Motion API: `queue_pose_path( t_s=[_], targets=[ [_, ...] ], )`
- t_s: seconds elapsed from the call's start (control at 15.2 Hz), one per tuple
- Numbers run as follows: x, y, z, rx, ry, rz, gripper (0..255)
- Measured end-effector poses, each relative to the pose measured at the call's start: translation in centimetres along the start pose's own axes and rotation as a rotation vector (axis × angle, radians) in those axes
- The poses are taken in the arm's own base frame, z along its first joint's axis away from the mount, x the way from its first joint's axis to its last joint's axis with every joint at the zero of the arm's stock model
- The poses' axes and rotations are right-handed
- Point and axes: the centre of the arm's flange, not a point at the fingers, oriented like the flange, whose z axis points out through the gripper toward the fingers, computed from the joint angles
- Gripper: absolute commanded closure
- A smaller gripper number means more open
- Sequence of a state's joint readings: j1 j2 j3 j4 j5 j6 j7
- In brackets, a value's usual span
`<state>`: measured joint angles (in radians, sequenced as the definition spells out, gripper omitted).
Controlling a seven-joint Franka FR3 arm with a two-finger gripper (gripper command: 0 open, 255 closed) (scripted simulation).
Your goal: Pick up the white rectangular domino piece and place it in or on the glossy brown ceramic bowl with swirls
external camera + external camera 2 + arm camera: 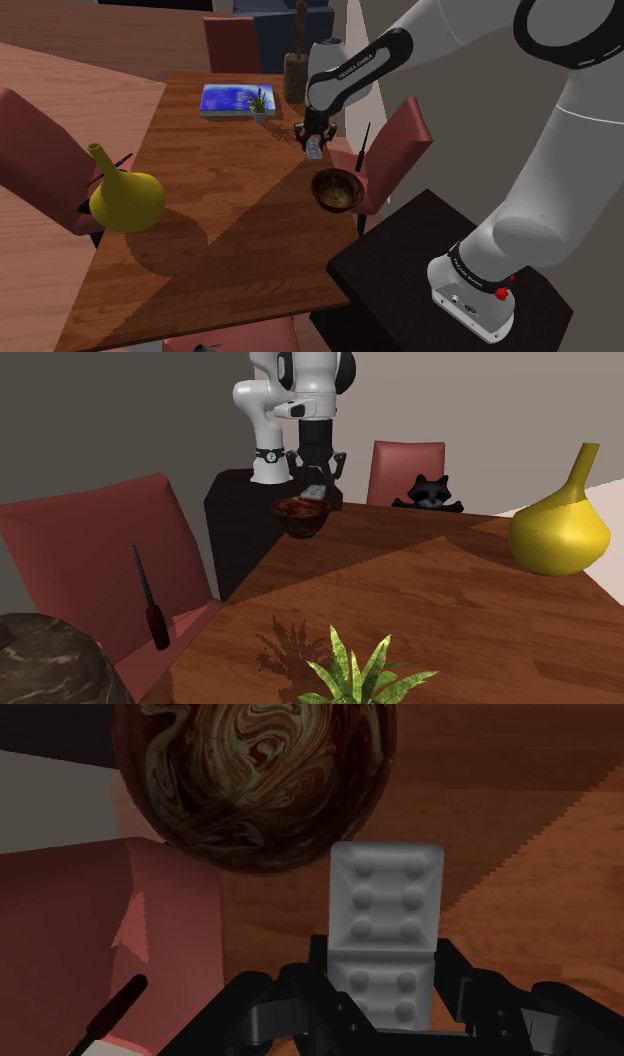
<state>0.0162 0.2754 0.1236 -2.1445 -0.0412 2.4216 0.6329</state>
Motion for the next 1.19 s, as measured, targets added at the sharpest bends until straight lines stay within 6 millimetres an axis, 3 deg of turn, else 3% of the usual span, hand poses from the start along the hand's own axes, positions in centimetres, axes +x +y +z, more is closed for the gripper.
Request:
queue_pose_path(
  t_s=[0.4,0.66,1.19],
  targets=[
    [-6.9,4.7,-0.2,0.0,0.0,0.0,255],
    [-10.4,7.6,0.1,0.0,0.0,0.0,255],
    [-11.0,8.1,4.1,-0.001,0.0,0.0,255]
  ],
)
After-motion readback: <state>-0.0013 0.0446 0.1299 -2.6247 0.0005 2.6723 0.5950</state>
